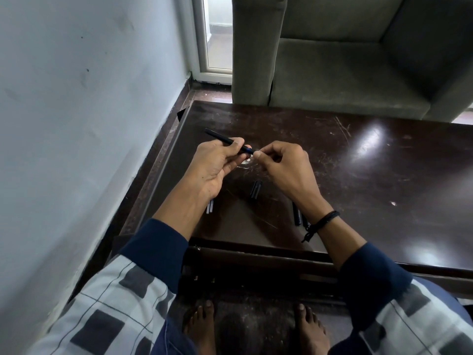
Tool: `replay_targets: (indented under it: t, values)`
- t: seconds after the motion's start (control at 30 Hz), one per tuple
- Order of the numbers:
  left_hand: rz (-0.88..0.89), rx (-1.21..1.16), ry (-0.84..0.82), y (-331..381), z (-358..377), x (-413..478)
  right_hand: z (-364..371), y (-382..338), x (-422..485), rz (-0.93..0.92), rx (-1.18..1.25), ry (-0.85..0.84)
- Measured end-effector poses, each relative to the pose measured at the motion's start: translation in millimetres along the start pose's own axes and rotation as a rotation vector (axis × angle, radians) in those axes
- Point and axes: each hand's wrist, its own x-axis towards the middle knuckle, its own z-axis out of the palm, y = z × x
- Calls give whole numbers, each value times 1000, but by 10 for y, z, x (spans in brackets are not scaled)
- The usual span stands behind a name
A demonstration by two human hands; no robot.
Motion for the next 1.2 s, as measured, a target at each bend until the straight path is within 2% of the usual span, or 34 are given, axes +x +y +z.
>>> replay_targets:
  t: [1.2]
  values:
    - [2, 25, -31, -36, -21, 58, 20, 1, -35, -8, -28, -22]
